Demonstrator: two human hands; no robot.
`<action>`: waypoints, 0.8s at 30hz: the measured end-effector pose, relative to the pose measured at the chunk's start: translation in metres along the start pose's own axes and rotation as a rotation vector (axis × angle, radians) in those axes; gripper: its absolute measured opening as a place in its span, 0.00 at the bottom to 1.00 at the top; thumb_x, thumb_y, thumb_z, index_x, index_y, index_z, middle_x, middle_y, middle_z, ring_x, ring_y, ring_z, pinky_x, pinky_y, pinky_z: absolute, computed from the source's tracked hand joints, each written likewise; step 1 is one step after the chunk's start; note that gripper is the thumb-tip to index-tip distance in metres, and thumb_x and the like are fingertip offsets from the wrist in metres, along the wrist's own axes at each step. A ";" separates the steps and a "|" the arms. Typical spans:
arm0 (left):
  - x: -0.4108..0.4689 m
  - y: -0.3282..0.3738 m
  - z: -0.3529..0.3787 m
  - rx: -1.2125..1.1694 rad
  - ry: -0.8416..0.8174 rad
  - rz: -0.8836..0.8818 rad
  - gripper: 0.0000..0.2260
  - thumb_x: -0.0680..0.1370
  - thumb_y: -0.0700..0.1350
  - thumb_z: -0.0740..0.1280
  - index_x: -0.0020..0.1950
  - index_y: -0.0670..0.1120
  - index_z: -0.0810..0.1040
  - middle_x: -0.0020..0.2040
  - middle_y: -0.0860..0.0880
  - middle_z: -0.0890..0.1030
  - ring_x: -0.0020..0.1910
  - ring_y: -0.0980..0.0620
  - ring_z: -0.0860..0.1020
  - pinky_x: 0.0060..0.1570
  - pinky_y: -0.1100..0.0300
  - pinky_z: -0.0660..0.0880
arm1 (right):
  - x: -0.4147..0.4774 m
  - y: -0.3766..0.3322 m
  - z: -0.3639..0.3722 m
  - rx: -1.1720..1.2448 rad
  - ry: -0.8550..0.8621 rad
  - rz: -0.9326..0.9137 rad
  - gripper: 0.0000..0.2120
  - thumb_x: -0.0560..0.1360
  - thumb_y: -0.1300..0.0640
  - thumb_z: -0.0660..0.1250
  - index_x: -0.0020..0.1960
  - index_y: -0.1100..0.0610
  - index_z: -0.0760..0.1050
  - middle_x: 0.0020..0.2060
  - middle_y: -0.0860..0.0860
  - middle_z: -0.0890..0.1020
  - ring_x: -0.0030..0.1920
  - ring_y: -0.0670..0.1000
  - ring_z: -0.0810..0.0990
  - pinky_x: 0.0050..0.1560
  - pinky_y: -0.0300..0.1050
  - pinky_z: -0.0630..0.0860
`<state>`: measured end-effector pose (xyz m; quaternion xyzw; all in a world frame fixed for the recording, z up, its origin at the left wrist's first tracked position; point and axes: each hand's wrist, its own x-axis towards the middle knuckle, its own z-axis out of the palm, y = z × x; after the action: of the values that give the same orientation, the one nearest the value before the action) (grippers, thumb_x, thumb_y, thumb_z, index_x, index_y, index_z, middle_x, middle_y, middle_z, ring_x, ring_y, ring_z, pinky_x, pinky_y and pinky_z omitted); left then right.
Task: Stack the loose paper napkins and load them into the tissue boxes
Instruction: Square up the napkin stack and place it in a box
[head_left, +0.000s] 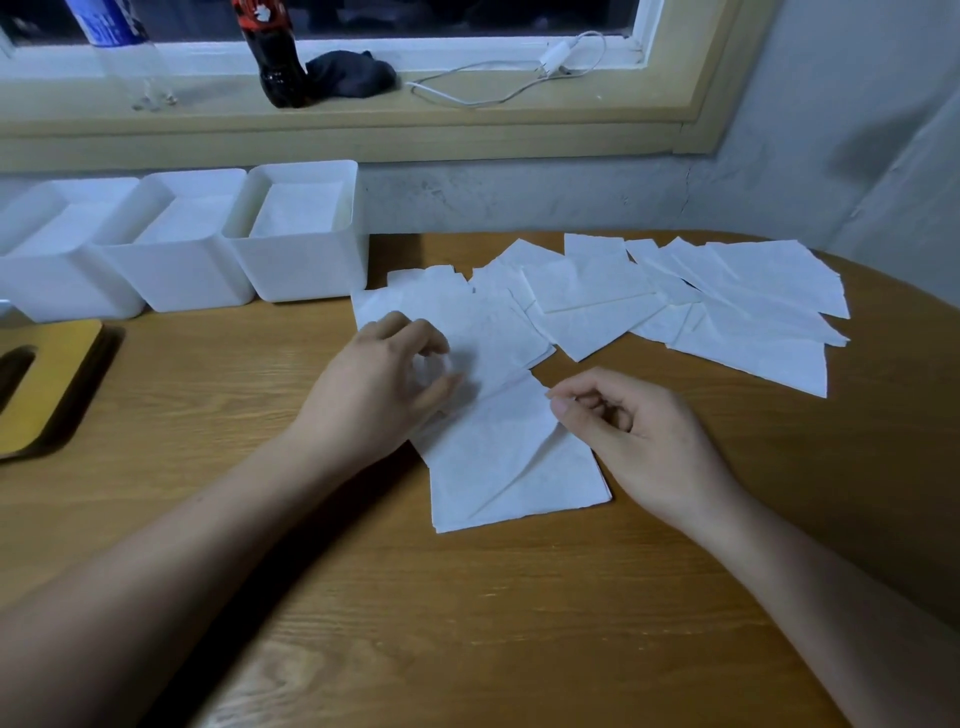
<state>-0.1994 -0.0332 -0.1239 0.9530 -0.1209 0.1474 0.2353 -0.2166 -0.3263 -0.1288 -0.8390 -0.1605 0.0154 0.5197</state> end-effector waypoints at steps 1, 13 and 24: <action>0.002 -0.004 0.002 0.022 0.003 -0.033 0.18 0.78 0.60 0.73 0.63 0.52 0.80 0.57 0.53 0.78 0.53 0.50 0.79 0.50 0.50 0.79 | 0.000 -0.001 0.000 0.002 -0.004 -0.001 0.04 0.82 0.49 0.72 0.53 0.45 0.86 0.46 0.45 0.85 0.50 0.48 0.82 0.49 0.37 0.76; 0.019 -0.018 -0.008 -0.143 0.076 -0.251 0.07 0.77 0.45 0.77 0.51 0.56 0.82 0.43 0.57 0.83 0.43 0.58 0.80 0.42 0.67 0.73 | -0.002 -0.004 0.002 -0.074 0.047 -0.024 0.05 0.82 0.52 0.73 0.49 0.44 0.85 0.43 0.45 0.84 0.42 0.44 0.78 0.43 0.30 0.70; 0.022 -0.015 -0.006 -0.060 -0.023 -0.230 0.07 0.75 0.54 0.80 0.45 0.55 0.83 0.45 0.57 0.81 0.42 0.58 0.78 0.39 0.66 0.69 | -0.005 -0.012 0.002 -0.104 0.073 -0.033 0.05 0.81 0.54 0.73 0.50 0.45 0.86 0.43 0.44 0.84 0.39 0.40 0.78 0.41 0.27 0.68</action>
<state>-0.1761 -0.0212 -0.1173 0.9548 -0.0178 0.1047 0.2776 -0.2243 -0.3214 -0.1200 -0.8622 -0.1558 -0.0321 0.4809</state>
